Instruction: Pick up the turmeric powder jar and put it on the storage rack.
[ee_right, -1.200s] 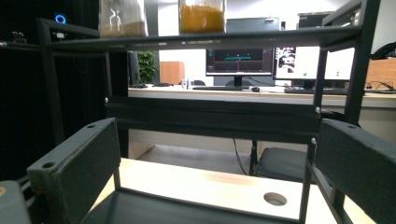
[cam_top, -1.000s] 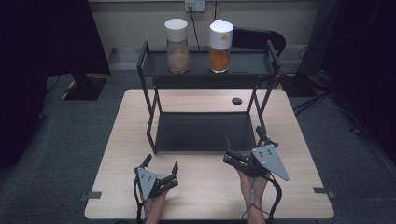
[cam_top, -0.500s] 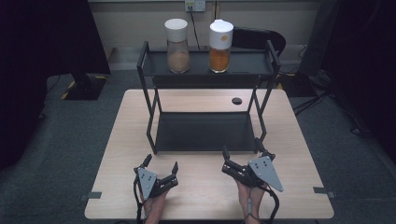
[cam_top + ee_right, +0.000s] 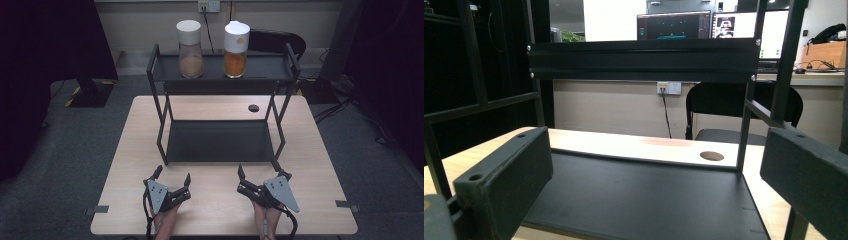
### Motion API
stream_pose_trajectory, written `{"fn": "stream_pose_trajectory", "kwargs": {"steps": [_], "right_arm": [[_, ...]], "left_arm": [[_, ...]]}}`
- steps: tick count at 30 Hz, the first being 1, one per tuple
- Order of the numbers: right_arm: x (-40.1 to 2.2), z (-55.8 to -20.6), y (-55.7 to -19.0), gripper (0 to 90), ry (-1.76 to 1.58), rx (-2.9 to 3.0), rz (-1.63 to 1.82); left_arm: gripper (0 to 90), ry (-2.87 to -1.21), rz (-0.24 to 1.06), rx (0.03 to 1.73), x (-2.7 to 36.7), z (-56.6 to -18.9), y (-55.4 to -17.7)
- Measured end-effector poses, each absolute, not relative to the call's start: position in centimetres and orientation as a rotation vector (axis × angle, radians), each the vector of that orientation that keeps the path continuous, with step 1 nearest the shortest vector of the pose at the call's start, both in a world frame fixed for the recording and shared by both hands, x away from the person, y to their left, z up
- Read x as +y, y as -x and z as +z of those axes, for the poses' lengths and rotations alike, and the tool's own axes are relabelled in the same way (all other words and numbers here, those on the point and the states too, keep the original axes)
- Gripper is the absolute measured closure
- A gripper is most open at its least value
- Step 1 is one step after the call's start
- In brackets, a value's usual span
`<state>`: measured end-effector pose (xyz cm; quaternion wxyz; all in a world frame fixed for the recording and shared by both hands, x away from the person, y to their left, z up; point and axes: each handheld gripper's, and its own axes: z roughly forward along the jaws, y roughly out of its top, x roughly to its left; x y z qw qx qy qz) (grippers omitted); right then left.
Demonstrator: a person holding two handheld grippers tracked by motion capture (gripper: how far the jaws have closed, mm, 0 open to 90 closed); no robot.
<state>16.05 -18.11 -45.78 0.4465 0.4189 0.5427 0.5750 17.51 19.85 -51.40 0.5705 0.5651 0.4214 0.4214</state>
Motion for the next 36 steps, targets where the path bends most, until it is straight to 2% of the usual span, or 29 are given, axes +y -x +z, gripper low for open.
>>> {"fn": "stream_pose_trajectory", "kwargs": {"steps": [25, 36], "right_arm": [[-18.5, -50.4, -15.5, 0.0, -1.049, 1.345, 1.415], [-18.4, -51.2, -15.6, 0.0, -1.06, 1.346, 1.398]], "left_arm": [[2.4, -1.325, 0.989, 0.989, 19.8, -51.4, -17.5], [2.4, -1.327, 0.99, 0.988, 19.9, -51.4, -17.5]]}}
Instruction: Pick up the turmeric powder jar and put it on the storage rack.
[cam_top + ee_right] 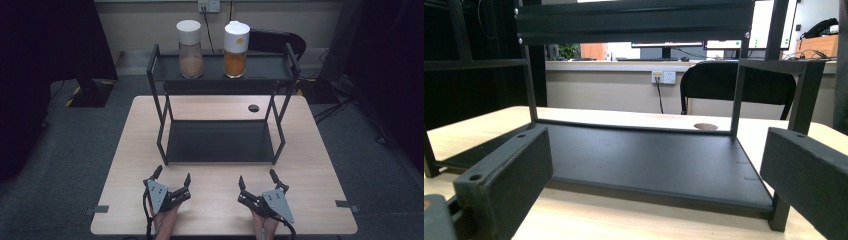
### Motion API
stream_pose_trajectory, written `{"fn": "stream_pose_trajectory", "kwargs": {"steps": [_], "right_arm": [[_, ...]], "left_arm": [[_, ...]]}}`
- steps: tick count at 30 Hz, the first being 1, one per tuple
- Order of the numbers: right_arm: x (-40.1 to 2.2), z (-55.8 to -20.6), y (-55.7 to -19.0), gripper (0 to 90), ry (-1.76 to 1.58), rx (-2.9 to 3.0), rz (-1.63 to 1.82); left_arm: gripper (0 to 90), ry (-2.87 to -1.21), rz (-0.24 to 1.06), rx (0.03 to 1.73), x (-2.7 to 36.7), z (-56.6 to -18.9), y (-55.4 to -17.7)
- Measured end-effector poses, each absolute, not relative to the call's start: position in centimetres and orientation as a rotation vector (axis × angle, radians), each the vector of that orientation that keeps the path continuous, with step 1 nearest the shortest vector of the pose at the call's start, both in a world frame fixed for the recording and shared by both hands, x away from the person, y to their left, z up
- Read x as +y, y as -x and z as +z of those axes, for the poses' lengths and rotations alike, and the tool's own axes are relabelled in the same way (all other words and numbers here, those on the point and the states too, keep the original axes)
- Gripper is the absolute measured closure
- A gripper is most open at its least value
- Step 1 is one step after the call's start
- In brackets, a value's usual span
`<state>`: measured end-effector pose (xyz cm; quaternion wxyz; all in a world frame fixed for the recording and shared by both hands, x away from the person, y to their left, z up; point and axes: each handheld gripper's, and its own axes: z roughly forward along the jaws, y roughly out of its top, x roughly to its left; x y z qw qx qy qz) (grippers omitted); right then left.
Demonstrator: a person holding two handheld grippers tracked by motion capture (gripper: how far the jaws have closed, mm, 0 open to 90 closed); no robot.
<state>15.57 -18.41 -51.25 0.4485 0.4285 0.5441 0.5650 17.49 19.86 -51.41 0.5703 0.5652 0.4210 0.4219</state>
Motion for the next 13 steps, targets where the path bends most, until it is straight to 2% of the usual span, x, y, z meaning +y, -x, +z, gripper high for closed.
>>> {"fn": "stream_pose_trajectory", "kwargs": {"steps": [13], "right_arm": [[-18.5, -51.69, -15.5, 0.0, -1.064, 1.349, 1.399]], "left_arm": [[2.3, -1.327, 0.992, 0.988, 19.83, -51.41, -17.47]]}}
